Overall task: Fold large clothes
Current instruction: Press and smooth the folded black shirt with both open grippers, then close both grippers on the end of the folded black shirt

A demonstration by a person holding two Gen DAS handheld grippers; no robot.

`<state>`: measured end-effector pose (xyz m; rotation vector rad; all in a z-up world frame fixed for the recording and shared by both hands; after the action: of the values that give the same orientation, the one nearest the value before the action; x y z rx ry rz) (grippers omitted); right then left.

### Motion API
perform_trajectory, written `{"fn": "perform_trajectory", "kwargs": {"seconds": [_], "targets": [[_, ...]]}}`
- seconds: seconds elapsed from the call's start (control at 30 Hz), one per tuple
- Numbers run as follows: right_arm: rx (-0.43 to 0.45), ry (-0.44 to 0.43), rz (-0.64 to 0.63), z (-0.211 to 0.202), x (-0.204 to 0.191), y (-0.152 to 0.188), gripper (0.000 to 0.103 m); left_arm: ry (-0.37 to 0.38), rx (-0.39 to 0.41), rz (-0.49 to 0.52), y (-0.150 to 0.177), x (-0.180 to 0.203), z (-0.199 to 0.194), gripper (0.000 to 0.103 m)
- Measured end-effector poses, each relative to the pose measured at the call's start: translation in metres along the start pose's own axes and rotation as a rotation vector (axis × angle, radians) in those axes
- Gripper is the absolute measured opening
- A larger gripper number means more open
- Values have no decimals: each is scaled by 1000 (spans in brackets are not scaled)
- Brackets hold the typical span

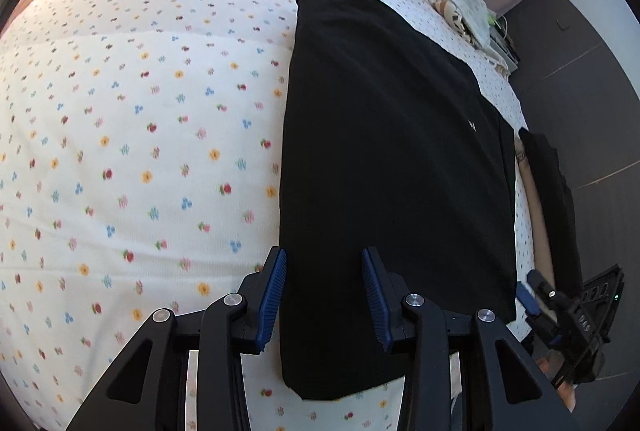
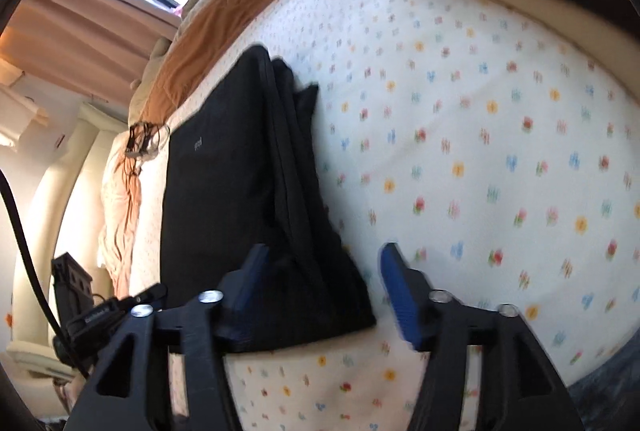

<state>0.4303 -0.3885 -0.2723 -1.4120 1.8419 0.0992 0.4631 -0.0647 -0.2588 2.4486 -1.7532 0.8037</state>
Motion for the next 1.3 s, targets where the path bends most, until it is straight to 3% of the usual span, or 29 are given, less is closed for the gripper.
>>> {"fn": "perform_trajectory", "kwargs": {"seconds": [0.27, 0.33, 0.5, 0.63, 0.7, 0.97, 1.2, 1.27, 1.3], "targets": [[-51, -48, -54, 27, -23, -44, 63, 36, 0, -52, -42, 0, 14, 41], [-88, -45, -66, 44, -29, -51, 68, 35, 5, -45, -53, 1, 18, 41], [-183, -71, -63, 78, -23, -63, 69, 30, 13, -30, -80, 4, 30, 41], [-233, -91, -80, 96, -20, -65, 81, 32, 14, -28, -100, 4, 41, 42], [-252, -117, -93, 103, -22, -66, 83, 33, 14, -28, -108, 4, 48, 44], [-292, -202, -110, 131, -33, -84, 83, 32, 3, -14, -138, 12, 74, 64], [-302, -208, -125, 146, -41, -95, 82, 24, 5, 5, -160, 16, 91, 66], [-299, -201, -121, 149, -42, -97, 78, 29, 5, -11, -165, 15, 94, 66], [-296, -198, -116, 150, -42, -98, 71, 27, 4, -17, -167, 16, 94, 66]]}}
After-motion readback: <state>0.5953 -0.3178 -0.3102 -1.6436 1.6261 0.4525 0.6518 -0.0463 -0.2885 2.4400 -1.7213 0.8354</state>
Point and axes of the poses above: each gripper's, at about its wrist camera, not at the fingertips, and z roughly the way its jaws point, x to its right, y to its underside, the point moved 6 cm from there along z, roughly the way its jaws point, and after that the axes turned 4 degrees about -z, right-handed, at the moved point
